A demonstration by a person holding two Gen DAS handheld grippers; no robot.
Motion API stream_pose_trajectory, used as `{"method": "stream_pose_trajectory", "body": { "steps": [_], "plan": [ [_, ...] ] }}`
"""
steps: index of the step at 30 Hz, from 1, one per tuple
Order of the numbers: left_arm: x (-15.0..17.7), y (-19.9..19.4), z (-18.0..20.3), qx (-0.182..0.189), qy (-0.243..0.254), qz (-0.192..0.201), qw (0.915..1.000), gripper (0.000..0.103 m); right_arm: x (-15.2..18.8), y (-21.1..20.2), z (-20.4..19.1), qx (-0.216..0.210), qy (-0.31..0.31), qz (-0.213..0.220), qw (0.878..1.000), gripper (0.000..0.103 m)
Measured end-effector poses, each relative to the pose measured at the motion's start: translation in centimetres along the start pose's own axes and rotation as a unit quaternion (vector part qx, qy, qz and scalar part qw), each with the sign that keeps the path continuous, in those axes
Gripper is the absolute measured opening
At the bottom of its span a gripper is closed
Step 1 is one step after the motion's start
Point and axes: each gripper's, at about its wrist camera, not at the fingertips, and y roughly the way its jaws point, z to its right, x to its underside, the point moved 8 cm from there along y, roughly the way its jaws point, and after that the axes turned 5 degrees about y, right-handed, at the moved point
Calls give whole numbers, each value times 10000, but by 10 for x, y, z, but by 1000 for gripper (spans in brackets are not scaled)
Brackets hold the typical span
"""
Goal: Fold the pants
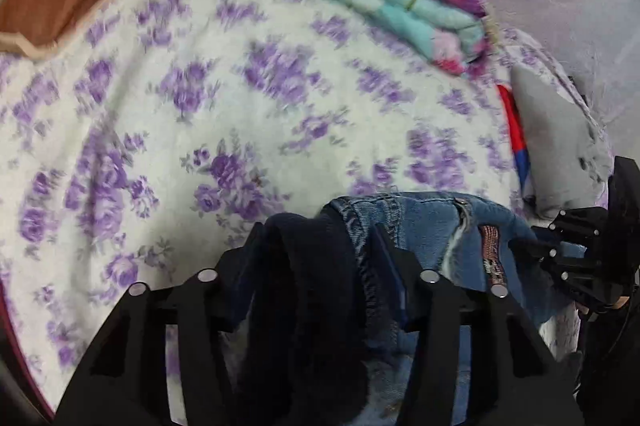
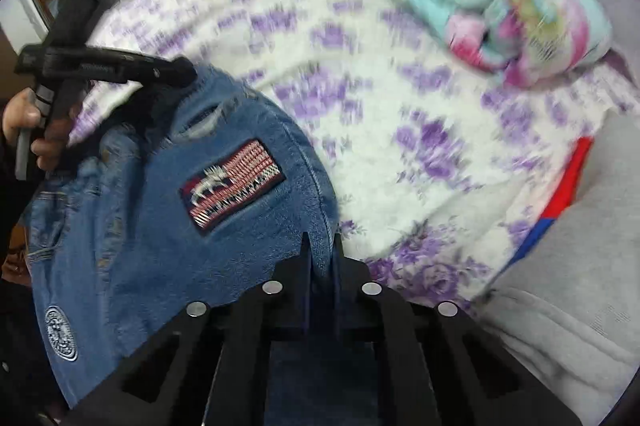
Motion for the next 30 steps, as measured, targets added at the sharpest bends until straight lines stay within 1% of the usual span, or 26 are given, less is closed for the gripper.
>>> {"method": "stream_pose_trajectory", "body": {
  "steps": [1,2,3,6,8,9,10,11,12,13,14,16,17,18,19,21,22,23,24,26,28,29,30],
  "plan": [
    [0,-5,3,11,42,52,10000,34,0,-13,-3,1,4,170,9999,8],
    [-1,-17,6,61,84,156,9998,20,2,-25,-8,-13,-8,297,9996,8],
    [0,-30,11,228,72,204,9995,12,3,-34,-13,-2,-55,399,9992,8],
    [7,-68,20,361,194,369,9985,12,20,-82,-47,65,-409,785,9961,8],
    [19,-91,24,464,152,408,9980,15,35,-106,-70,108,-662,956,9932,8],
    [27,-102,24,498,91,421,9978,20,44,-118,-82,126,-832,1031,9911,8],
    [35,-111,23,552,-7,415,9976,36,57,-130,-100,160,-1066,1112,9879,8],
    [42,-118,23,590,-111,411,9974,44,67,-136,-113,138,-1205,1129,9862,8],
    [51,-127,22,615,-251,443,9968,60,84,-140,-128,130,-1367,1135,9840,8],
    [58,-134,19,638,-389,489,9960,74,96,-141,-135,101,-1413,1138,9833,8],
    [70,-142,15,686,-575,530,9946,79,110,-141,-142,17,-1386,1141,9838,8],
    [87,-154,14,918,-875,602,9901,88,127,-133,-145,-48,-1173,1120,9868,8],
    [96,-159,15,1060,-990,657,9872,91,130,-128,-147,-65,-1078,1117,9879,8],
    [104,-162,15,1076,-1122,669,9856,94,134,-124,-146,-109,-962,1113,9891,8],
    [108,-162,17,1090,-1217,659,9844,95,137,-119,-147,-172,-852,1144,9896,8],
    [116,-159,25,1352,-1383,640,9790,98,141,-116,-150,-293,-758,1190,9896,8],
    [118,-154,29,1344,-1404,588,9792,98,143,-115,-152,-327,-757,1215,9892,8],
    [122,-145,32,1221,-1452,472,9807,98,145,-114,-154,-334,-760,1234,9889,8],
    [128,-133,34,1186,-1571,278,9800,98,146,-115,-155,-332,-757,1252,9887,8],
    [138,-117,37,1225,-1773,22,9765,98,146,-118,-155,-341,-725,1322,9880,8],
    [137,-112,41,1289,-1823,21,9748,98,145,-120,-154,-354,-683,1381,9874,8],
    [133,-111,45,1346,-1806,70,9743,98,145,-121,-154,-354,-677,1389,9874,8],
    [126,-112,49,1404,-1736,202,9745,96,146,-120,-154,-351,-685,1384,9874,8]
  ]
}}
